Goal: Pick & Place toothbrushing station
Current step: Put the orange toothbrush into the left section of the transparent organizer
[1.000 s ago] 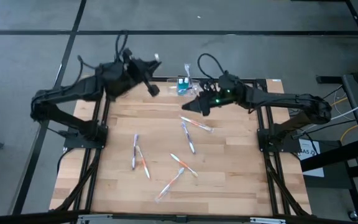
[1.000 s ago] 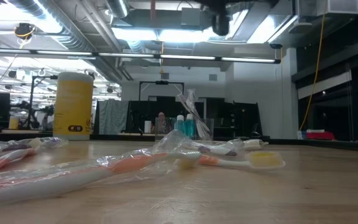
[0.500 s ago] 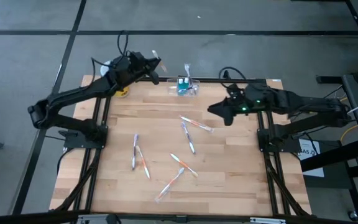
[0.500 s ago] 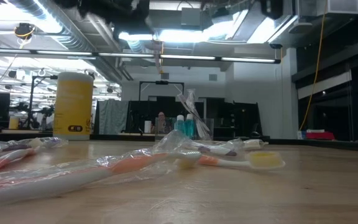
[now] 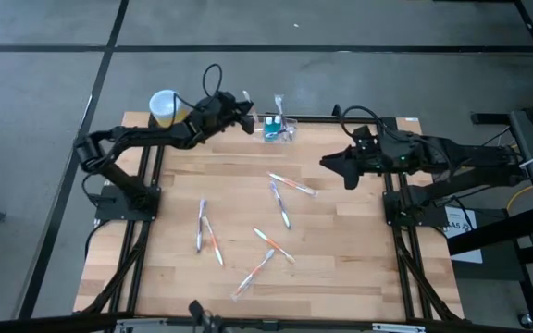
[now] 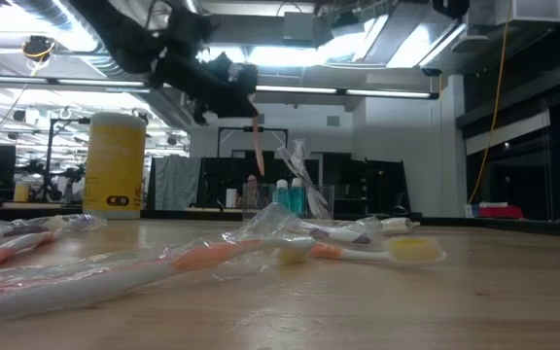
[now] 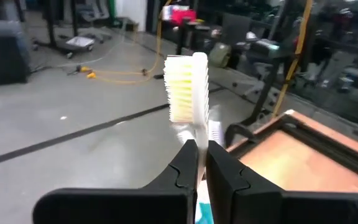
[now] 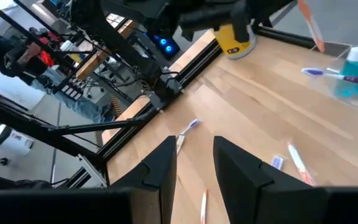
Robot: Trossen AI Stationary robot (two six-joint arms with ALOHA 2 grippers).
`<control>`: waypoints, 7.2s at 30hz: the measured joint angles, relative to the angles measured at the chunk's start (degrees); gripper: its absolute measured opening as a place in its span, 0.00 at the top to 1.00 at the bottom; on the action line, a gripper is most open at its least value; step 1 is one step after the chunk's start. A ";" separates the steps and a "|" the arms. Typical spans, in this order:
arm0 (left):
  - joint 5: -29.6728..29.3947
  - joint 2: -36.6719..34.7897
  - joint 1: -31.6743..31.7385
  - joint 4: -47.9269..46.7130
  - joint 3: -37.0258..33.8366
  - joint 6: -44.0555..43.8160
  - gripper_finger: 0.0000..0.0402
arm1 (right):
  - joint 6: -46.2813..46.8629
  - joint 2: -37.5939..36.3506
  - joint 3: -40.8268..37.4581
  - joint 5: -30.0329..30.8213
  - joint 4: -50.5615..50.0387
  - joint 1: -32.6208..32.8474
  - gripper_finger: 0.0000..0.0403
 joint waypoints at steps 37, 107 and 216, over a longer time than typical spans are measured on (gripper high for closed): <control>-6.04 -4.58 3.35 -8.77 3.50 -4.63 0.58 | 16.43 -5.08 -1.87 17.46 -14.30 18.98 0.73; 20.39 38.74 -22.77 -46.16 44.00 33.95 0.63 | 29.77 -7.90 -41.92 58.62 53.06 46.85 0.73; -11.18 27.36 -6.92 43.90 -3.43 -21.02 1.00 | -14.67 -7.61 -41.88 61.36 86.96 46.86 0.73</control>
